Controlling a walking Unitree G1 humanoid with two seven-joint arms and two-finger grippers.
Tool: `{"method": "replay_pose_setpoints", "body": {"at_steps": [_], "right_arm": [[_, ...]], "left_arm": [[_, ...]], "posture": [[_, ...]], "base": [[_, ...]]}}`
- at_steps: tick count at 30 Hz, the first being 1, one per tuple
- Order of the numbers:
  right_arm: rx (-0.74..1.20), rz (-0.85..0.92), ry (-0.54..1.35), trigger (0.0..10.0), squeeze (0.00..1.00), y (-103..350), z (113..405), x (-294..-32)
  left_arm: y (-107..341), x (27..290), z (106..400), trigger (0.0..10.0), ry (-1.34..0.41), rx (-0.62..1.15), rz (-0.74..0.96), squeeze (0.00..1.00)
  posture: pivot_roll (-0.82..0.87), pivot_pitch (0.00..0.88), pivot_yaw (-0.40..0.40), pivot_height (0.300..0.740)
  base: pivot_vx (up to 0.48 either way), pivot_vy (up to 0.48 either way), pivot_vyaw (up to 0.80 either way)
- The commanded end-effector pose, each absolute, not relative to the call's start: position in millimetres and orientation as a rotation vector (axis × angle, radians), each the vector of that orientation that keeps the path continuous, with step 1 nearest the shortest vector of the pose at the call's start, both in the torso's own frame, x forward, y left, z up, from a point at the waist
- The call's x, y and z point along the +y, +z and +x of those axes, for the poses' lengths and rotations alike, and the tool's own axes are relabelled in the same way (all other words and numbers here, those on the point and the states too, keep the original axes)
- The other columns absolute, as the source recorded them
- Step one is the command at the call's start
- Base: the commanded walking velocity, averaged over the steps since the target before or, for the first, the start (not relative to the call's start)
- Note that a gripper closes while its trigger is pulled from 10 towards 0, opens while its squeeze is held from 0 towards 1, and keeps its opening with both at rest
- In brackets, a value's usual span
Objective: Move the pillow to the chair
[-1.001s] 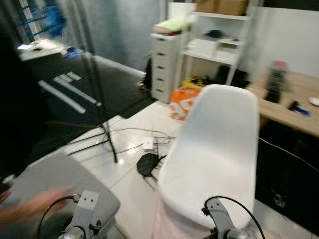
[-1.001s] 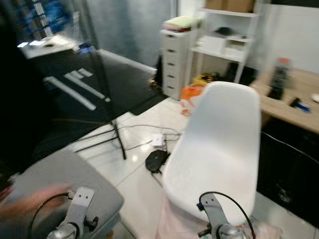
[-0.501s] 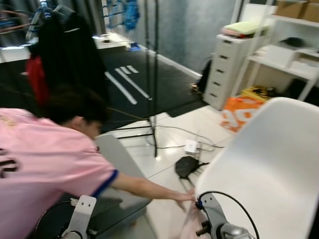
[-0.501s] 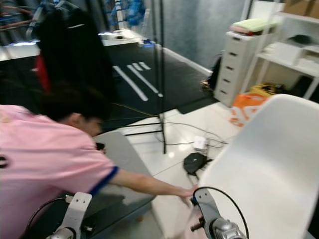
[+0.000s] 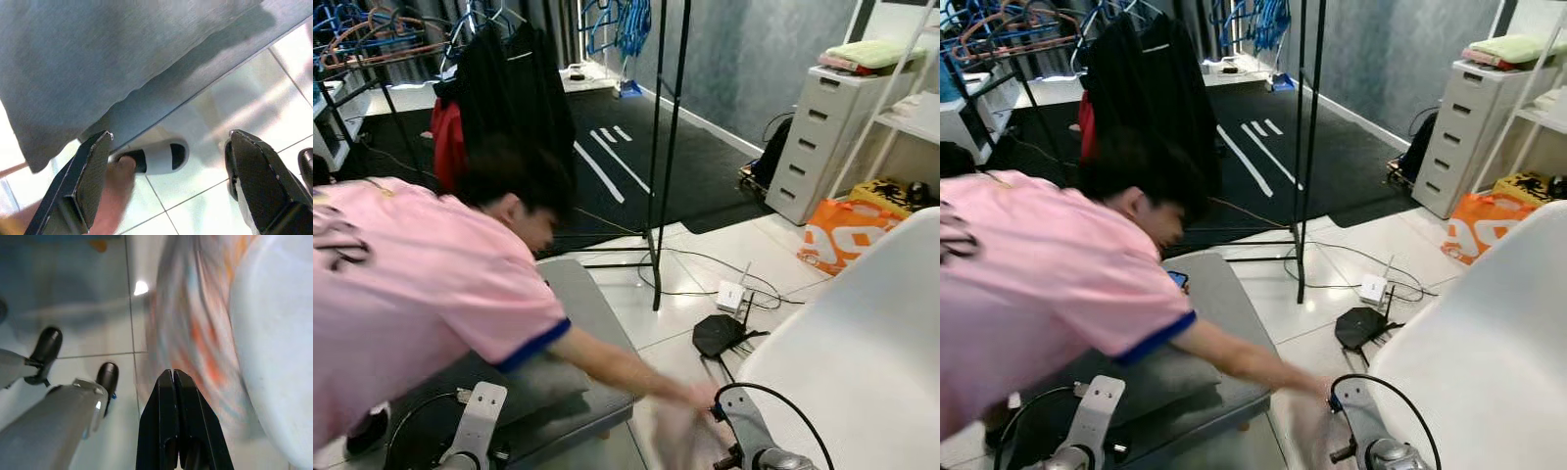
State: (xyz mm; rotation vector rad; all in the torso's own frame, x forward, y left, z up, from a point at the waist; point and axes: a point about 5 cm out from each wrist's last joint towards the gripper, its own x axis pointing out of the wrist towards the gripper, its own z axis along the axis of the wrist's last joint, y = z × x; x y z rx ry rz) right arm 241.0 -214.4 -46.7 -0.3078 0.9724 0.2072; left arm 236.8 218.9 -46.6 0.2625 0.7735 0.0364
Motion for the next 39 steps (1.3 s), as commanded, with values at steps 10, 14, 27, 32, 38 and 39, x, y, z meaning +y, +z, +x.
{"method": "replay_pose_setpoints", "body": {"at_steps": [10, 14, 27, 32, 38, 39], "right_arm": [[0.980, -0.319, 0.202, 10.0, 0.00, -47.5, 240.1, -213.9], [0.980, -0.318, 0.199, 10.0, 0.00, -47.5, 240.3, -213.9], [0.952, -0.295, 0.213, 10.0, 0.00, -46.4, 242.0, -211.5], [0.953, -0.301, 0.219, 10.0, 0.00, -46.1, 242.3, -211.7], [0.953, -0.298, 0.219, 10.0, 0.00, -46.2, 242.2, -211.7], [0.954, -0.298, 0.219, 10.0, 0.00, -46.2, 242.1, -211.8]], "left_arm": [[-48.7, 215.6, 234.9, 10.0, 0.015, 0.784, 0.266, 0.00], [-48.9, 215.2, 234.8, 10.0, 0.014, 0.784, 0.266, 0.00], [-49.4, 213.9, 234.5, 10.0, 0.008, 0.786, 0.272, 0.00], [-48.9, 214.3, 235.1, 10.0, 0.003, 0.786, 0.277, 0.00], [-48.6, 215.0, 235.2, 10.0, 0.005, 0.783, 0.274, 0.00], [-48.5, 215.2, 235.2, 10.0, 0.005, 0.782, 0.274, 0.00]], "posture": [[-0.13, 0.019, -0.040, 0.740], [-0.13, 0.021, -0.040, 0.740], [-0.13, 0.029, -0.039, 0.740], [-0.13, 0.029, -0.040, 0.740], [-0.13, 0.028, -0.042, 0.740], [-0.13, 0.029, -0.042, 0.740]], "base": [[0.000, 0.000, 0.00], [0.000, 0.000, 0.00], [0.000, 0.000, 0.10], [0.000, 0.000, 0.64], [0.000, 0.000, 0.64], [0.000, 0.000, 0.64]]}}
